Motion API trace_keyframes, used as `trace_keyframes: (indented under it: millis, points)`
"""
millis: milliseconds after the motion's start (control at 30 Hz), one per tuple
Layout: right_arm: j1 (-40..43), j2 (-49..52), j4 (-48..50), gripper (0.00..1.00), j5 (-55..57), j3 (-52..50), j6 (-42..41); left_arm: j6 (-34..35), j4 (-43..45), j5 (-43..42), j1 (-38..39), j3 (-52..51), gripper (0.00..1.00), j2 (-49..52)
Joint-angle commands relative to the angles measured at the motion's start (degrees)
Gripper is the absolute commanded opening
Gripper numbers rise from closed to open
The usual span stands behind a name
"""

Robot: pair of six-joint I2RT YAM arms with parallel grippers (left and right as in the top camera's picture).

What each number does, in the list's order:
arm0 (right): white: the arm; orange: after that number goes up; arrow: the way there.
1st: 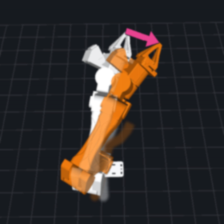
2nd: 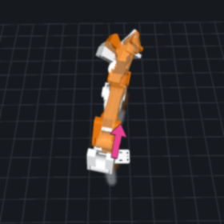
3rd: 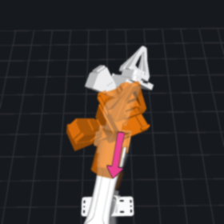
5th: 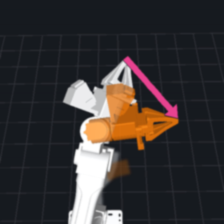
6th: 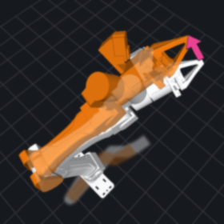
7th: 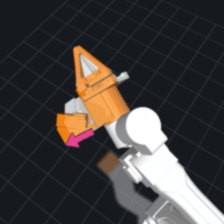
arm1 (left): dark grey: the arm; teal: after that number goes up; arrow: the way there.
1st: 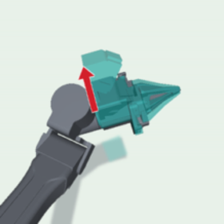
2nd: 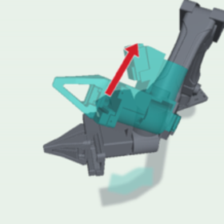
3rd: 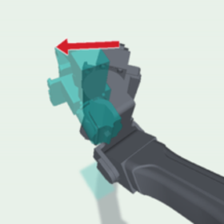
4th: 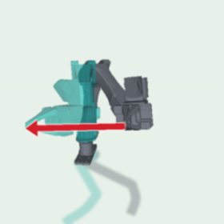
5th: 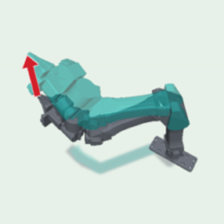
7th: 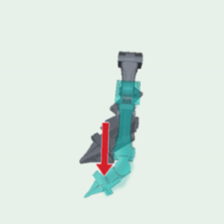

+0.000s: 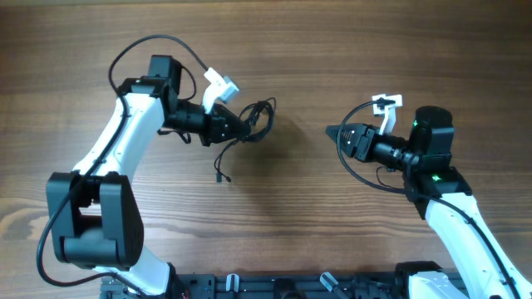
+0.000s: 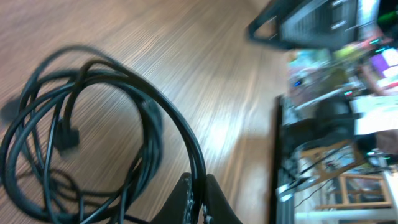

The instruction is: Untangle cables

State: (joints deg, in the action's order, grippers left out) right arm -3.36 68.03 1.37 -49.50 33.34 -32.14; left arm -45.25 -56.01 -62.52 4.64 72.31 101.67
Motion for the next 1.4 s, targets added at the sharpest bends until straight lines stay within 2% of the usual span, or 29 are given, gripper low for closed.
trace_keyframes:
  millis: [0, 333, 633, 900, 933, 1100, 1300, 1367]
  points:
    - [-2.8, 0.4, 1.0, 0.43, -2.3, 1.0, -1.1, -5.8, -0.4, -10.3, -0.3, -0.1, 0.04, -0.8]
    - [-9.7, 1.0, 1.0, 0.43, 10.1, 1.0, -6.9, -5.7, -0.2, -10.2, -0.3, -0.1, 0.04, -0.8]
    - [-11.8, 7.5, 2.5, 0.45, 10.9, 1.0, -10.3, -5.7, -0.2, -10.1, -0.3, -0.1, 0.04, -0.8]
    - [-14.4, 17.2, 15.8, 0.58, 7.0, 1.0, -14.1, -5.7, -0.2, -10.0, -0.3, -0.1, 0.04, -0.8]
    - [-15.2, 18.9, 18.0, 0.62, 7.3, 1.0, -15.0, -5.7, -0.2, -10.0, -0.3, -0.1, 0.04, -0.8]
    - [-17.4, 24.4, 25.1, 0.68, 10.0, 1.0, -19.2, -5.7, -0.2, -10.1, -0.3, -0.1, 0.04, -0.8]
    - [-20.4, 30.3, 36.0, 0.68, 12.7, 1.0, -22.9, -5.7, -0.2, -10.1, -0.3, -0.1, 0.04, -0.8]
    - [-20.9, 30.9, 36.1, 0.60, 16.1, 1.0, -24.3, -5.7, -0.2, -10.1, -0.3, -0.1, 0.04, -0.8]
